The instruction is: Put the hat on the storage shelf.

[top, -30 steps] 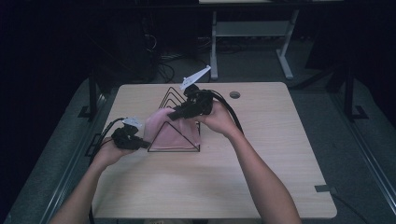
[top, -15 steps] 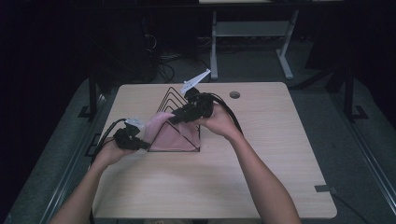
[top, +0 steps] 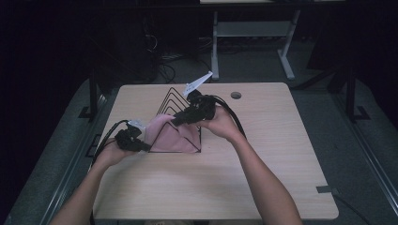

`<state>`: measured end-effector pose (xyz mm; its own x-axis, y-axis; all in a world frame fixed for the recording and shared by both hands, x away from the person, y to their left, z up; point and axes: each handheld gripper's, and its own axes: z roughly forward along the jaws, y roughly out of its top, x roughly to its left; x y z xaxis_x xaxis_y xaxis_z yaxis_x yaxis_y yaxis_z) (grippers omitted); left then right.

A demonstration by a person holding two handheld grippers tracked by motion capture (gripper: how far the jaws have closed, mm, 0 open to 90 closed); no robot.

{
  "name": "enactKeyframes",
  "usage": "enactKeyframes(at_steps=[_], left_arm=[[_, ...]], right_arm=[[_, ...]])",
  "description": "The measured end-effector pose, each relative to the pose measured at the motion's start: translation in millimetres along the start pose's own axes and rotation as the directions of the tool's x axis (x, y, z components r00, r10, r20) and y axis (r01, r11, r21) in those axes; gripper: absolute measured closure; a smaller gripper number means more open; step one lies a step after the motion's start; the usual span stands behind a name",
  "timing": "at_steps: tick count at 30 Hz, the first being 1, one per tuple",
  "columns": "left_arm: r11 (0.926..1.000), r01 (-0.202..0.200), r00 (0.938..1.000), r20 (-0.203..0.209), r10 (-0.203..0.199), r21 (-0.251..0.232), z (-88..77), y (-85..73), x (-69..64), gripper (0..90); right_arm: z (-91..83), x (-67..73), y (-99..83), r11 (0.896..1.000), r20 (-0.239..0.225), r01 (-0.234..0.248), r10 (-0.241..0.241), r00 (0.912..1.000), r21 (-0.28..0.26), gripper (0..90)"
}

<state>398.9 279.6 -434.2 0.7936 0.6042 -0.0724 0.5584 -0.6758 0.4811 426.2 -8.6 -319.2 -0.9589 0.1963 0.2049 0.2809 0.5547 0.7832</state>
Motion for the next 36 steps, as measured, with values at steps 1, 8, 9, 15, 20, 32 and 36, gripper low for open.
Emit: enactKeyframes(at_steps=[1,8,9,15,20,32,36], left_arm=[[1.0,0.006,1.0,0.004,-0.006,-0.004,0.2,-0.1,0.0,82.4],[0.9989,0.024,0.9997,0.002,-0.024,-0.041,-8.3,-1.1,-1.6,73.0],[0.9989,0.024,0.9997,0.002,-0.024,-0.04,-9.6,-1.5,-1.8,72.1],[0.9963,0.058,0.9983,0.013,-0.057,-0.064,-12.9,-6.2,-0.8,67.3],[0.9952,0.066,0.9978,0.01,-0.065,-0.073,-16.2,-10.2,-1.4,65.4],[0.9931,0.063,0.998,0.0,-0.063,-0.099,-24.3,-8.8,-6.6,59.2],[0.9913,0.072,0.9974,-0.001,-0.073,-0.11,-26.1,-10.6,-7.6,55.5]], right_arm=[[-0.3,0.0,-0.2,1.0,0.0,-0.002,0.002,1.0,0.0,70.7],[-5.2,-0.4,-3.8,1.0,0.016,-0.024,0.024,0.9996,-0.016,56.9],[-6.1,-0.4,-4.4,0.999,0.015,-0.026,0.026,0.9995,-0.022,55.8],[-17.2,0.4,-11.2,0.997,0.036,-0.044,0.047,0.9982,-0.061,47.2],[-27.3,-0.6,-19.6,0.995,0.057,-0.075,0.079,0.9953,-0.061,41.3],[-60.8,-3.5,-48.4,0.99,0.171,-0.109,0.122,0.9777,-0.086,31.4],[-71.2,-4.6,-59.4,0.988,0.201,-0.129,0.145,0.9689,-0.09,29.0]])
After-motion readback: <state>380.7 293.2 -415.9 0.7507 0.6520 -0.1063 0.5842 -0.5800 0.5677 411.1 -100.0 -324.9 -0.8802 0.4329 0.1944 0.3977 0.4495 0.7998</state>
